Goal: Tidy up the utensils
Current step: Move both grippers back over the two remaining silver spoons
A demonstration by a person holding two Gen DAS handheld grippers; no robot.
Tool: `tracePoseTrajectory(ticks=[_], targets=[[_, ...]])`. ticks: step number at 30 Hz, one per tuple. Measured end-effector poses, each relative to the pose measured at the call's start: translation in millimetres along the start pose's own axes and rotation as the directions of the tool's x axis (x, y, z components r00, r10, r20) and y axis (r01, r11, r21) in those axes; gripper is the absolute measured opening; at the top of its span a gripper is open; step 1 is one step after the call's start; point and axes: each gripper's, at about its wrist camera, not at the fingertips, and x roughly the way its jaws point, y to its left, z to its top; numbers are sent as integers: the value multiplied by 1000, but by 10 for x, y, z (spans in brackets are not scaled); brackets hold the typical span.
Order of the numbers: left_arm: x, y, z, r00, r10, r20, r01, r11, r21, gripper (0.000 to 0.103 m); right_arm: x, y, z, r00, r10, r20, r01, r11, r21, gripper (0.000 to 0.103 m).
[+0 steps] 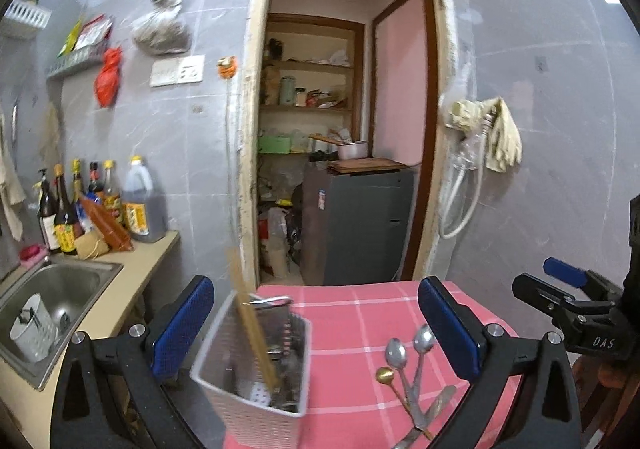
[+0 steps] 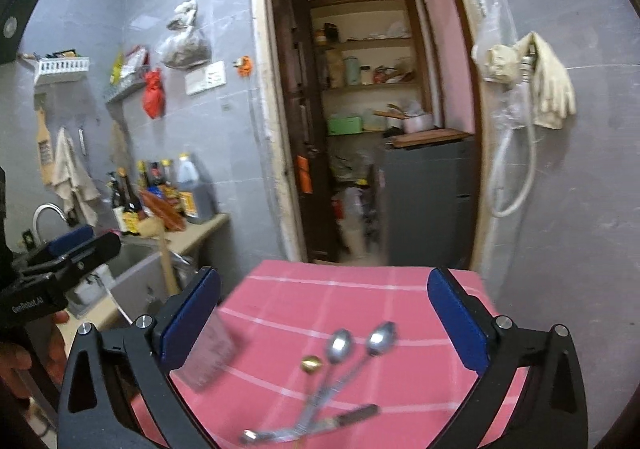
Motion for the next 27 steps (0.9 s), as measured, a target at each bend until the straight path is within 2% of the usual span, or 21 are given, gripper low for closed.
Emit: tracePoseTrajectory(ticks=[4, 8, 14, 21, 26, 27], targets=[[34, -253, -80, 999, -35, -12, 36, 998, 42, 103, -79, -286, -70, 999, -38, -34, 39, 999, 15, 102], [142, -500, -209, 994, -90, -65, 95, 993, 65, 103, -62, -640, -183, 996, -30, -87, 34, 998, 53, 102], [415, -751, -416, 979, -131, -155, 139, 990, 36, 103, 194, -1067, -430, 983, 27, -183, -6, 993, 116, 102], [943, -896, -688, 960, -133, -247, 135, 991, -8, 103, 639, -1366, -822, 959, 91, -269, -43, 983, 178, 100], [1382, -909, -872, 940, -136, -313, 128, 991, -47, 103, 1073, -1446, -1036, 933, 163, -321, -97, 972, 212, 78], [1470, -898, -920, 934, -144, -326, 132, 990, -58, 103, 1136, -1448, -1050, 928, 176, -327, -107, 970, 217, 76]])
